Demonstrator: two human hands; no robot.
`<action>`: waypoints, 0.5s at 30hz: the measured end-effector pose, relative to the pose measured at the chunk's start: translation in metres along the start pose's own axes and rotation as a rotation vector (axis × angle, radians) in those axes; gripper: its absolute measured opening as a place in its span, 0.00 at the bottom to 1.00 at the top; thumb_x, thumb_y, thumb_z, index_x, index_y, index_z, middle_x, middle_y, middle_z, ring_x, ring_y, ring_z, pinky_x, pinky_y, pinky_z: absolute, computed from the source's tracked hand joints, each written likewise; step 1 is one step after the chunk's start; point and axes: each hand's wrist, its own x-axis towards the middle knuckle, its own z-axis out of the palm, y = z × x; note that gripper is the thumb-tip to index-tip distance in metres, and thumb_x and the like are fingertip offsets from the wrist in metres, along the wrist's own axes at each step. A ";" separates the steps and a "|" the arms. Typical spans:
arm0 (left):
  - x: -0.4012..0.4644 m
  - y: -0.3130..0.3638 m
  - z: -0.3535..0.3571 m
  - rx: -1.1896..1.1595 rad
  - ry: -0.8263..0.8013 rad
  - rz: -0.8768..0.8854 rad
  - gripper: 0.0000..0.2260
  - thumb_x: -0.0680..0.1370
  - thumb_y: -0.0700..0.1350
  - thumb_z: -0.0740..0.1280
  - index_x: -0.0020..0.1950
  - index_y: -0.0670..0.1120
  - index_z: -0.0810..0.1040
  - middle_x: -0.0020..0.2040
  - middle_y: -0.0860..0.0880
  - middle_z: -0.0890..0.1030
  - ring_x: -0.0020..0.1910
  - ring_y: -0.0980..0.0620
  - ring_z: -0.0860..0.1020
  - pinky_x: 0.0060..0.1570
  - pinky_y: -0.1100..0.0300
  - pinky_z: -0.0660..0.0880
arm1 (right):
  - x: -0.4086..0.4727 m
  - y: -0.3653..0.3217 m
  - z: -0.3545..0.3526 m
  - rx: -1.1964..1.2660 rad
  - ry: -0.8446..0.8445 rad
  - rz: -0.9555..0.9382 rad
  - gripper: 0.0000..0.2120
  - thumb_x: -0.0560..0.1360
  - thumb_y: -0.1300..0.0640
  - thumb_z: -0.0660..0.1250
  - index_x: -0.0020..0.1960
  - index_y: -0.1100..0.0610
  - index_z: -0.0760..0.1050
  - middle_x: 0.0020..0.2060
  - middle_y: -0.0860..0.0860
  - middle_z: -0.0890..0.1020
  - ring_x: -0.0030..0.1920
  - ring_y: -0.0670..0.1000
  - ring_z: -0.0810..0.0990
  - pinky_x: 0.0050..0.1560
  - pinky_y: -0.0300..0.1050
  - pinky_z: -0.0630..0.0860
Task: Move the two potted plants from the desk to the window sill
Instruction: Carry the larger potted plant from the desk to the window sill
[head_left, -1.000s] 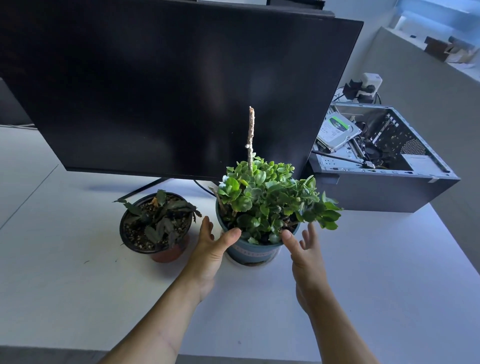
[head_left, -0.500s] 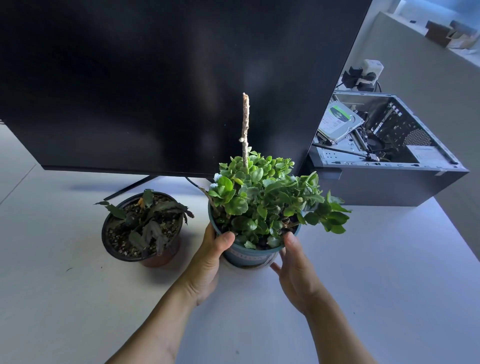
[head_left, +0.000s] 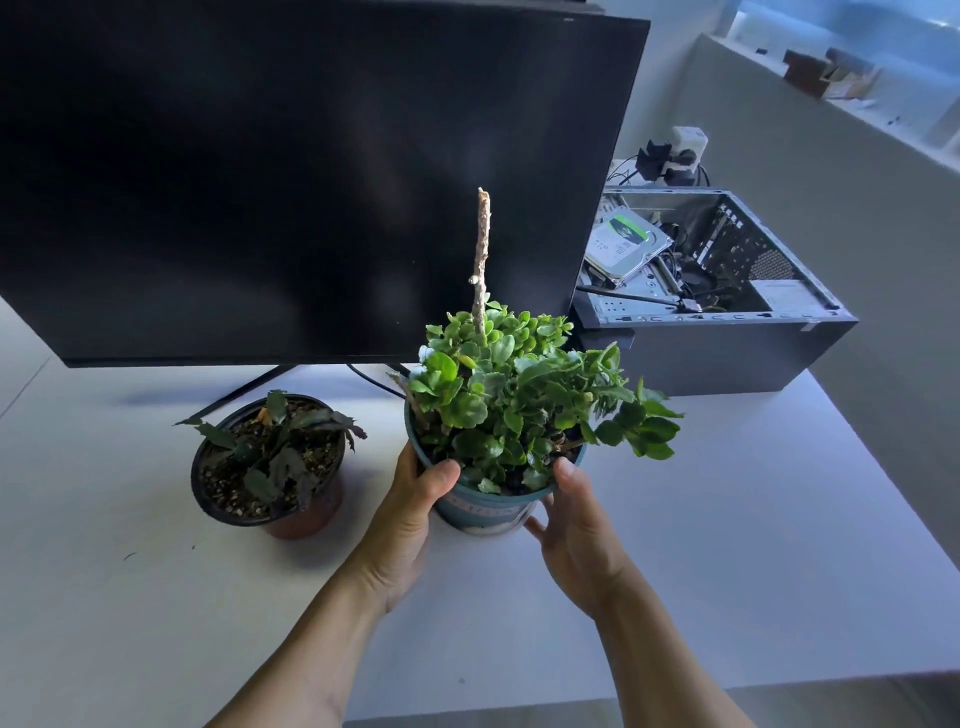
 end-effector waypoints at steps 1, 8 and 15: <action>-0.001 0.003 0.004 0.001 -0.013 0.003 0.29 0.65 0.53 0.70 0.66 0.54 0.74 0.60 0.55 0.84 0.60 0.58 0.80 0.50 0.68 0.75 | -0.004 -0.004 0.000 -0.003 0.005 -0.003 0.52 0.55 0.26 0.73 0.75 0.44 0.67 0.72 0.42 0.75 0.73 0.45 0.70 0.75 0.56 0.62; -0.014 0.031 0.061 0.089 -0.132 -0.003 0.39 0.61 0.63 0.75 0.69 0.52 0.73 0.60 0.54 0.83 0.59 0.58 0.80 0.47 0.69 0.76 | -0.049 -0.037 -0.023 0.014 0.096 -0.039 0.49 0.56 0.26 0.73 0.73 0.44 0.70 0.70 0.41 0.78 0.73 0.45 0.71 0.73 0.56 0.64; -0.034 0.032 0.151 0.093 -0.229 -0.026 0.44 0.54 0.69 0.76 0.67 0.55 0.72 0.56 0.61 0.84 0.53 0.64 0.81 0.43 0.71 0.76 | -0.114 -0.067 -0.082 0.064 0.209 -0.095 0.47 0.54 0.27 0.74 0.70 0.42 0.73 0.67 0.39 0.80 0.72 0.45 0.71 0.70 0.54 0.66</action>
